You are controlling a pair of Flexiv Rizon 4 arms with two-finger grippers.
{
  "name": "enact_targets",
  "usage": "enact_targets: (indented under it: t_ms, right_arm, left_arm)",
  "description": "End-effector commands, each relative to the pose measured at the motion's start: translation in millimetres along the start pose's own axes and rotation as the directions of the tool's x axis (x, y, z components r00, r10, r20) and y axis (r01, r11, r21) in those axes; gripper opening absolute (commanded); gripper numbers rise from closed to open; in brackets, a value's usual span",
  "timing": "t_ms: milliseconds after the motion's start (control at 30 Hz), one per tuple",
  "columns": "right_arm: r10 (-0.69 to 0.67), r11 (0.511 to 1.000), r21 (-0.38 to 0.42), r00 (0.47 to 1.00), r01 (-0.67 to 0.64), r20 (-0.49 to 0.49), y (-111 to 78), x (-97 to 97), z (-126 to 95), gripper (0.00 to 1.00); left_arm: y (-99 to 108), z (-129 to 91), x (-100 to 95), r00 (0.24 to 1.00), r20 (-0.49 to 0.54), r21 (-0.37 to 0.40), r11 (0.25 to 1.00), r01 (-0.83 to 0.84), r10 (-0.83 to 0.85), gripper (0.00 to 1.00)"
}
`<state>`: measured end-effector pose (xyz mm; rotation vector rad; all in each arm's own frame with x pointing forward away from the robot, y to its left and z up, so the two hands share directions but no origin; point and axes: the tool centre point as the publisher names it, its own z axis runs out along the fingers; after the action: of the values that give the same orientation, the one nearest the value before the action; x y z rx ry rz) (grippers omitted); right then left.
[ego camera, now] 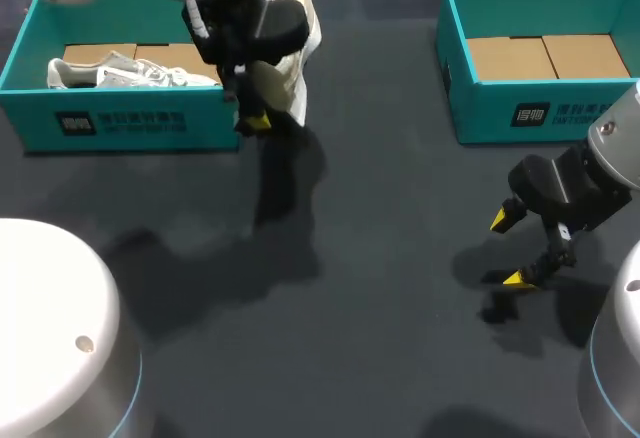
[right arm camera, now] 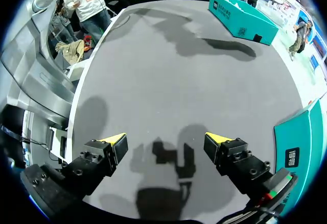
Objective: Take the shoe out of the shoebox, open the shoe tongue, remove and reinsert the insole, then place the shoe into the shoebox
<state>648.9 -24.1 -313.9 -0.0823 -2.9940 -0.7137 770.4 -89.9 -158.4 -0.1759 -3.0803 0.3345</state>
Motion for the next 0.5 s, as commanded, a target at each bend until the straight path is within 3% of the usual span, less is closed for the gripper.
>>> enact_targets:
  t_ms: [33, 500]
  right_arm:
    - [0.000, 1.000, 0.001, 1.000, 0.000, 0.002, 0.0, 0.9, 0, 1.00]
    - [0.000, 1.000, 0.001, 1.000, 0.000, 0.002, 0.0, 0.9, 0, 1.00]
  left_arm:
    - [32, -20, -25.8, 1.000, -0.023, 0.019, 1.000, -0.002, 0.003, 0.00]
    - [146, -51, -118.6, 1.000, 0.018, -0.017, 1.000, -0.002, 0.002, 0.00]
